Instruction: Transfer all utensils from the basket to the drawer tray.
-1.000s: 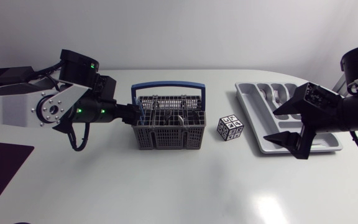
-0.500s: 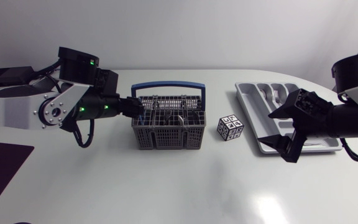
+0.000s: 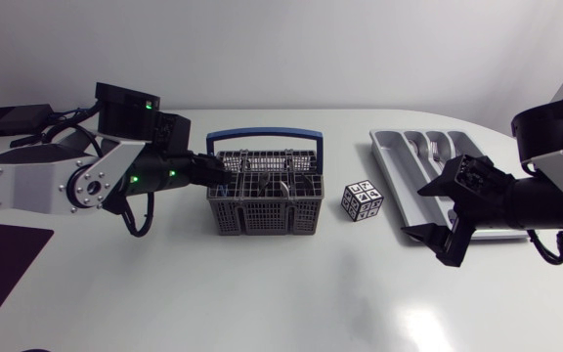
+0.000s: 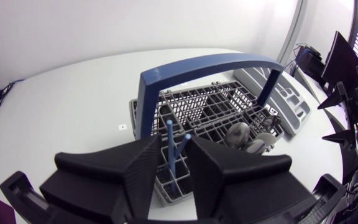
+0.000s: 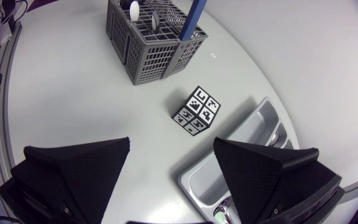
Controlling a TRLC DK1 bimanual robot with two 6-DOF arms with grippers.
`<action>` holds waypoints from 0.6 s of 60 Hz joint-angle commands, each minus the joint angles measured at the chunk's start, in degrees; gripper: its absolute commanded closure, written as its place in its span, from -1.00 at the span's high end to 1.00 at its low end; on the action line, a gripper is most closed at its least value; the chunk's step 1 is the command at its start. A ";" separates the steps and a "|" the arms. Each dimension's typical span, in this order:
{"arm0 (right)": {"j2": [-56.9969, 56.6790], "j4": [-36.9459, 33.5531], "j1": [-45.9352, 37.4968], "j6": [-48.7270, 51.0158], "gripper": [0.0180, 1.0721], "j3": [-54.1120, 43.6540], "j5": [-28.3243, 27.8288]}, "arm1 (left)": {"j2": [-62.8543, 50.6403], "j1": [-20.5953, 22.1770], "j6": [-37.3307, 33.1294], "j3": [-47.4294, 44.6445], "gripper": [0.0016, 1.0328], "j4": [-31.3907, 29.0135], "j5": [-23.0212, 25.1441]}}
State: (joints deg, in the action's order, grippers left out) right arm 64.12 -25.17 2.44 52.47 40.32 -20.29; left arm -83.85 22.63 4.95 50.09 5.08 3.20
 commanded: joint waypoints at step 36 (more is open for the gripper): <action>0.04 3.02 0.81 -0.44 0.85 -4.81 1.40 | 2.56 1.71 0.23 -0.34 -0.92 -1.04 0.58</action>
State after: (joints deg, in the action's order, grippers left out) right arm 64.12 -22.61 2.92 52.47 37.26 -19.22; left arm -83.11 23.33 4.73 49.80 4.95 3.03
